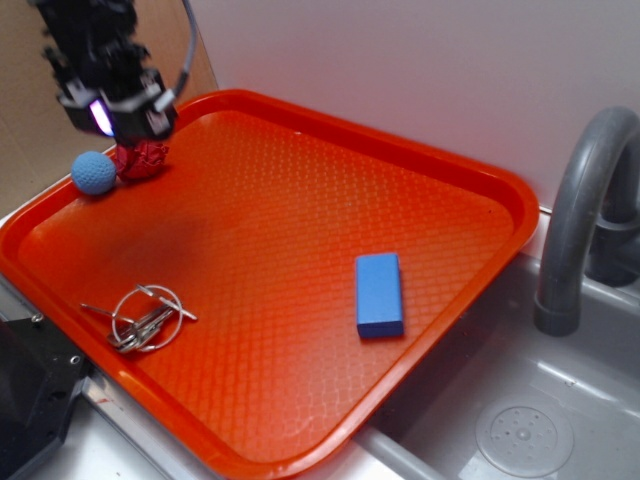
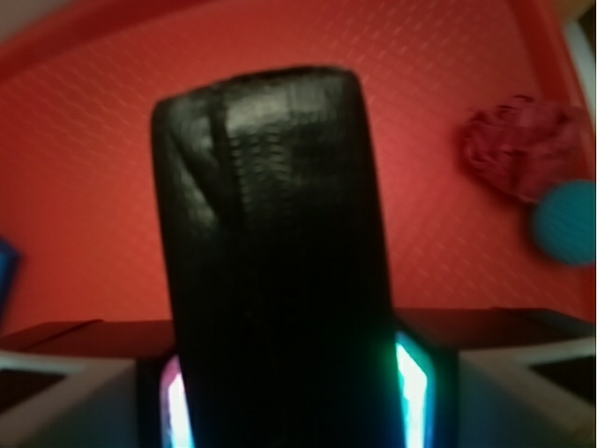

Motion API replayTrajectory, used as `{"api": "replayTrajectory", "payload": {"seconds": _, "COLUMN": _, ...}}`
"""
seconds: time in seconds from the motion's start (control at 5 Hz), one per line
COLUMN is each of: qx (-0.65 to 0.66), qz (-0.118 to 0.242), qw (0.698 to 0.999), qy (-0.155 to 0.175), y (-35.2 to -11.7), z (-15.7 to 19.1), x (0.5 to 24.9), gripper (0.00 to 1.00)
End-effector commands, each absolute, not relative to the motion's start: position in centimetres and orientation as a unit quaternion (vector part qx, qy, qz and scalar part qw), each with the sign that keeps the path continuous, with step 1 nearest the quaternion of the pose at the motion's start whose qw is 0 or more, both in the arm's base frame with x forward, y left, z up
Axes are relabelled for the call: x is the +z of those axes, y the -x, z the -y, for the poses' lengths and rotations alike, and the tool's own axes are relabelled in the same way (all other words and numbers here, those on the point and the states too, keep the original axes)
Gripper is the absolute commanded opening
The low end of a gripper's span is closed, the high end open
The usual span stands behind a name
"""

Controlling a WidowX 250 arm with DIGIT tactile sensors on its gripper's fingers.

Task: Grab the black box.

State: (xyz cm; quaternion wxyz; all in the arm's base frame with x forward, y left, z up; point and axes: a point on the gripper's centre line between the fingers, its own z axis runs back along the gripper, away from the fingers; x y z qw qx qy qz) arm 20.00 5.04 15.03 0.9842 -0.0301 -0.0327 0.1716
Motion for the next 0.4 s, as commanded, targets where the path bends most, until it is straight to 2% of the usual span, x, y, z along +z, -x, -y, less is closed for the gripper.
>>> {"api": "replayTrajectory", "payload": {"seconds": 0.0, "qx": 0.141, "qz": 0.054, "qw": 0.988, "qy": 0.023, "y": -18.56, "z": -3.47, "x": 23.76, "gripper": 0.00}}
{"api": "replayTrajectory", "payload": {"seconds": 0.2, "qx": 0.133, "qz": 0.072, "qw": 0.988, "qy": 0.011, "y": -18.34, "z": -3.39, "x": 23.00, "gripper": 0.00}}
